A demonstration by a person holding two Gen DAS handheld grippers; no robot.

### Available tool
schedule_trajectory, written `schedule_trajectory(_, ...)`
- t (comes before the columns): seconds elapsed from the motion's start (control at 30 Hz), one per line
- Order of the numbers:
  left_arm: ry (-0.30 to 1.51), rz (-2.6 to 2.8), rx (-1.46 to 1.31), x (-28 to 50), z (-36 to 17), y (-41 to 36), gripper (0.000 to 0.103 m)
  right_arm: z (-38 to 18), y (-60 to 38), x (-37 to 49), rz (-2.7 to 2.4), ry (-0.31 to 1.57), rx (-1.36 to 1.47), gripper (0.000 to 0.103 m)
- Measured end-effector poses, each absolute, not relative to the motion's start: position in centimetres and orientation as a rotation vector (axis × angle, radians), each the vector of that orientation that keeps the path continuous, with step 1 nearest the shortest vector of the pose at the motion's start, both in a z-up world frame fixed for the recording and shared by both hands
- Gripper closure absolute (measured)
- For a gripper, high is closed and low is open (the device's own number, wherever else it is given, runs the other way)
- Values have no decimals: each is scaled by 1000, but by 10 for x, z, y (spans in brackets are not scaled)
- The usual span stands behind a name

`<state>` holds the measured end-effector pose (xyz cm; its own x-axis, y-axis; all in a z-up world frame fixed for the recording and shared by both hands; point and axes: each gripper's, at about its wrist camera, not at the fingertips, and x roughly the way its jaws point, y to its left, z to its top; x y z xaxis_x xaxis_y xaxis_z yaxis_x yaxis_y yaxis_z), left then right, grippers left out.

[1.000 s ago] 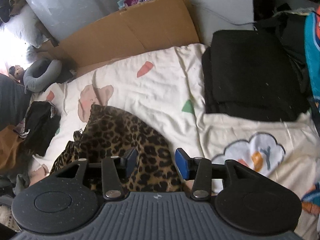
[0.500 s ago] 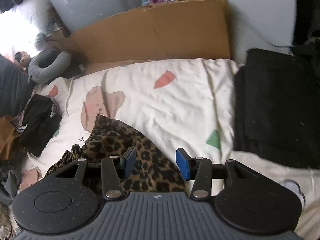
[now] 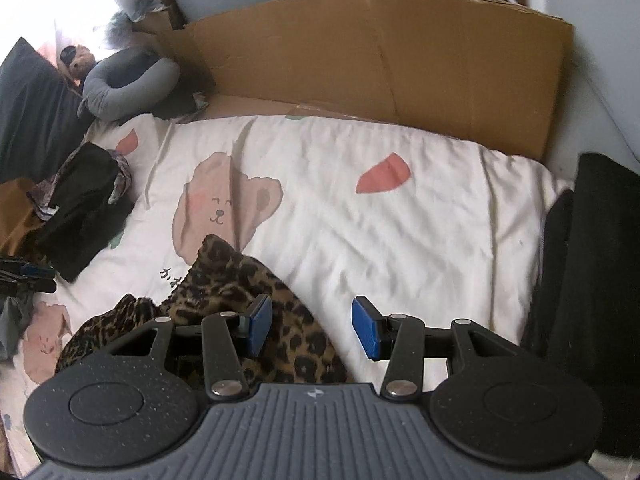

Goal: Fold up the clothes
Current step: 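Grasp the garment edge again with both tools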

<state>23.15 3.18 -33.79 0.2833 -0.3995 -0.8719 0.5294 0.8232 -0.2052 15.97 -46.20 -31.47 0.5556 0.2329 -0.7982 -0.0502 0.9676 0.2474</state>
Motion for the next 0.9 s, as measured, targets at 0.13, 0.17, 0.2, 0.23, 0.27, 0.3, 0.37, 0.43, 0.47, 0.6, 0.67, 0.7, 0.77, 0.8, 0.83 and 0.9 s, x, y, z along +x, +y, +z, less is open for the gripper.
schedule_trajectory(0.13, 1113, -619, 86, 238, -344, 26, 46, -325, -455, 173, 239, 998, 137, 52)
schedule_trajectory(0.17, 1118, -622, 67, 239, -348, 25, 46, -328, -454, 176, 248, 1003, 123, 52)
schedule_trajectory(0.2, 1123, -621, 60, 239, -351, 23, 46, -332, -453, 178, 252, 1008, 119, 52)
schedule_trajectory(0.23, 1128, -620, 53, 239, -355, 21, 46, -335, -451, 179, 256, 1010, 122, 52)
schedule_trajectory(0.27, 1133, -615, 51, 239, -358, 19, 46, -337, -450, 181, 261, 1012, 125, 52)
schedule_trajectory(0.3, 1138, -609, 50, 238, -361, 16, 46, -339, -449, 182, 269, 1008, 127, 52)
schedule_trajectory(0.37, 1156, -626, 57, 236, -366, 10, 46, -343, -446, 184, 286, 1001, 127, 51)
schedule_trajectory(0.43, 1152, -639, 57, 234, -370, 6, 44, -348, -443, 185, 313, 1001, 108, 51)
schedule_trajectory(0.47, 1151, -640, 54, 233, -371, 4, 43, -351, -442, 187, 319, 1006, 97, 51)
schedule_trajectory(0.6, 1168, -665, 0, 231, -381, -1, 43, -353, -440, 195, 322, 993, 96, 51)
schedule_trajectory(0.67, 1174, -682, -4, 229, -385, -4, 42, -351, -439, 199, 328, 970, 116, 51)
schedule_trajectory(0.7, 1177, -688, -1, 228, -387, -5, 42, -352, -437, 203, 335, 966, 119, 51)
schedule_trajectory(0.77, 1183, -688, 20, 226, -392, -6, 42, -352, -433, 210, 348, 958, 125, 51)
schedule_trajectory(0.8, 1187, -686, 31, 226, -394, -7, 42, -353, -431, 213, 355, 954, 127, 51)
schedule_trajectory(0.83, 1190, -687, 33, 225, -396, -6, 42, -354, -429, 217, 365, 953, 131, 51)
schedule_trajectory(0.9, 1197, -687, 36, 225, -399, -5, 42, -358, -422, 224, 408, 973, 141, 49)
